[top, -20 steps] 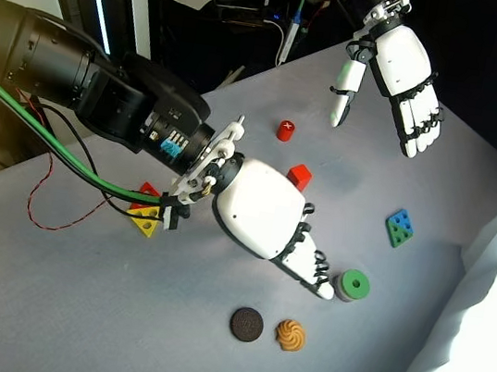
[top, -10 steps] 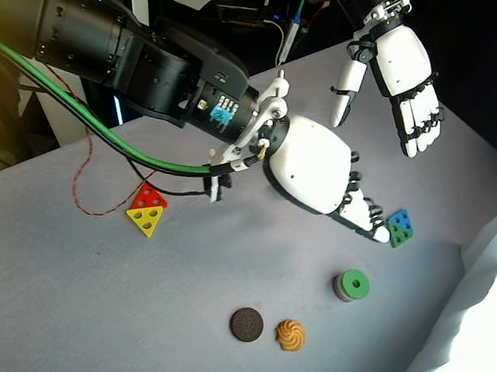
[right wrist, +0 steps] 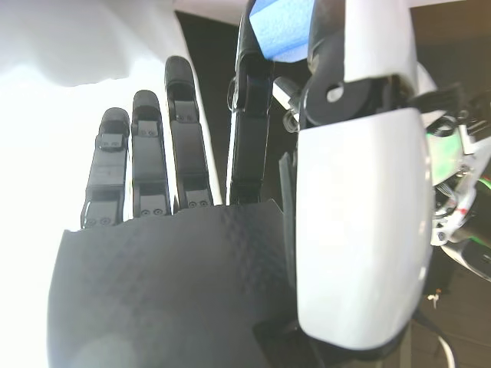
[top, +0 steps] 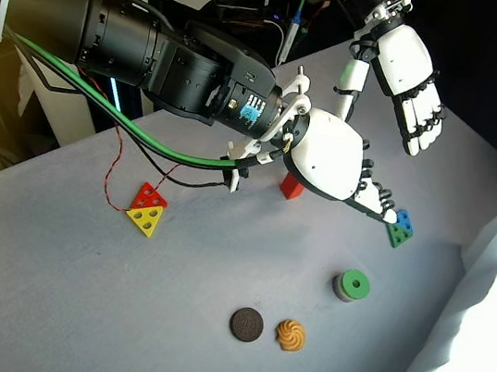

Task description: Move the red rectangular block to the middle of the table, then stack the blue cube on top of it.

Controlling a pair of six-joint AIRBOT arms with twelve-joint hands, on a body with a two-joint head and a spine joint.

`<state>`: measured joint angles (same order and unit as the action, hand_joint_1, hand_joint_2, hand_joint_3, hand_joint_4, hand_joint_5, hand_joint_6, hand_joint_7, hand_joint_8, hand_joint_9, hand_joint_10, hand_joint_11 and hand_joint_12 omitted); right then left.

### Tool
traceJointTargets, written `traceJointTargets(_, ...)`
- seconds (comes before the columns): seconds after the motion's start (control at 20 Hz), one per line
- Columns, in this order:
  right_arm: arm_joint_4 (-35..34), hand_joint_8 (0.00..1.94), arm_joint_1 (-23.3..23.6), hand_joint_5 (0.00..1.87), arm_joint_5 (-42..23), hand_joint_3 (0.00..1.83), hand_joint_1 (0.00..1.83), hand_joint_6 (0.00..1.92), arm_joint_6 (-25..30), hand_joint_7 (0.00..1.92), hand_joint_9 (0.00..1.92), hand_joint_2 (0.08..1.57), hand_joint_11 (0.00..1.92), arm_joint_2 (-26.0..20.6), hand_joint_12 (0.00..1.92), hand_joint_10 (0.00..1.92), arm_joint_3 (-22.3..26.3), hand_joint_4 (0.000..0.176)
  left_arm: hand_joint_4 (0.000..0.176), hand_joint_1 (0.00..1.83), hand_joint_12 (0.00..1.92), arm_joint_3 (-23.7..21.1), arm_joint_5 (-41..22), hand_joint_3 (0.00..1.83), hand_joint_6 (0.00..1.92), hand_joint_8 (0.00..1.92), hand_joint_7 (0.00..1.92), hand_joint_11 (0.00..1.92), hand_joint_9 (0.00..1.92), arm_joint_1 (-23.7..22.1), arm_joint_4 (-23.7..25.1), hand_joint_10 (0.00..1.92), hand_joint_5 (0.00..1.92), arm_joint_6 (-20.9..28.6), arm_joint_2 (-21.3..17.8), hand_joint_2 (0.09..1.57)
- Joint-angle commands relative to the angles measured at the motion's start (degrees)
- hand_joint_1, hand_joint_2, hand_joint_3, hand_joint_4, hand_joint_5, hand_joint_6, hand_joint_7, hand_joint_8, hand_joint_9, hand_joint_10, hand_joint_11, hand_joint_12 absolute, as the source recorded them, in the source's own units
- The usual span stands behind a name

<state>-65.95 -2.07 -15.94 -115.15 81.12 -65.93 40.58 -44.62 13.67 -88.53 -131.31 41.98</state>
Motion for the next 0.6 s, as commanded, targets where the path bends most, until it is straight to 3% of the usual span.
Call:
traceJointTargets(0.0, 1.5, 0.0, 0.8, 1.32, -2.5, 0.0, 1.11, 0.4, -0.2, 0.41, 0.14, 0.98, 0.0, -0.2, 0.0, 0.0, -0.1, 0.176, 0.0, 0.26, 0.23, 0.2, -3.0, 0.0, 0.0, 0.0, 0.1, 0.0, 0.07, -0.7, 3.2, 0.0, 0.13, -0.2, -1.1, 0.99)
traceJointTargets(0.55, 1.5, 0.0, 1.0, 1.26, -1.7, 0.0, 1.1, 0.51, -3.8, 0.41, 0.15, 1.0, 0.0, 1.4, 0.0, 0.0, -1.4, 0.176, 0.0, 0.24, 0.26, 0.4, -3.0, 0.0, 0.0, 0.0, 0.1, 0.0, 0.08, -1.0, 3.2, 0.0, 0.13, -0.6, -1.4, 1.0)
